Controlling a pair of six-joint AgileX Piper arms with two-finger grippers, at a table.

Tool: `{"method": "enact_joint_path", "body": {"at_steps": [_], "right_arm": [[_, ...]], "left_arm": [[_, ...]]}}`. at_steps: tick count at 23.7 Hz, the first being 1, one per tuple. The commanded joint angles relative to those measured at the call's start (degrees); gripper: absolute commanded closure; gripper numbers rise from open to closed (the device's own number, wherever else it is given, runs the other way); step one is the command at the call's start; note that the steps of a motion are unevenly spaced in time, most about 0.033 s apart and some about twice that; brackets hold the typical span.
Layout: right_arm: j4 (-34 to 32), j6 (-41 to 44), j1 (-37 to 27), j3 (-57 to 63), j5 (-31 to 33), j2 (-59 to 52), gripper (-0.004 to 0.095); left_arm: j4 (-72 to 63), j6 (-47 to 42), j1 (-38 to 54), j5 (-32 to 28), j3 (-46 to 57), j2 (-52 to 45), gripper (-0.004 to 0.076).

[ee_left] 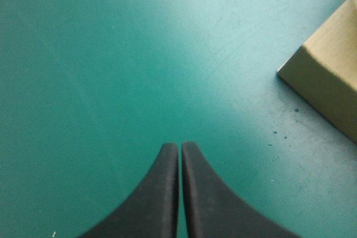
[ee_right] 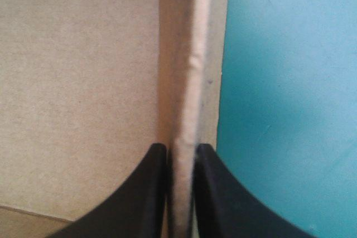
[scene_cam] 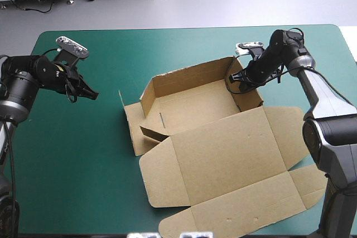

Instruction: Fold the box

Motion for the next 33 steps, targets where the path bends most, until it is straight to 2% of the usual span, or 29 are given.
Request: {"method": "enact_joint_path", "body": {"at_steps": [1, 10, 14, 19, 23, 27, 33], "right_arm": [[3.5, -0.8, 0.1, -1.2, 0.3, -2.5, 0.0925], [8.8, -0.8, 0.0, -4.2, -5.2, -6.0, 0.0927], [5.7, 0.7, -0.2, -12.7, -3.6, -11.9, 0.0927], [0.8, 3.4, -0.2, -22.6, 1.2, -18.5, 0.0927], [-1.7, 4.9, -0.2, -25.5, 1.3, -23.8, 0.0928], [-2.0, 4.8, -0.2, -25.7, 1.0, -29.2, 0.0927], [-2.1, 4.8, -0.2, -25.7, 1.0, -31.8, 0.0927]], "left_arm": [[-1.4, -0.2, 0.0, -3.3, -1.6, -1.9, 0.0716], [-1.4, -2.3, 0.0, -8.9, -1.6, -1.3, 0.0716], [-6.1, -2.7, 1.1, -11.9, -3.9, -1.3, 0.0716], [-18.8, -0.1, 8.9, -11.8, -8.6, -1.3, 0.0716], [-33.2, 6.6, 13.8, -11.1, -8.6, -1.3, 0.0716], [-48.3, 15.6, 14.8, -4.8, -8.6, -0.5, 0.0716], [-56.8, 16.6, 14.8, -0.2, -8.6, 0.0, 0.0716]]}}
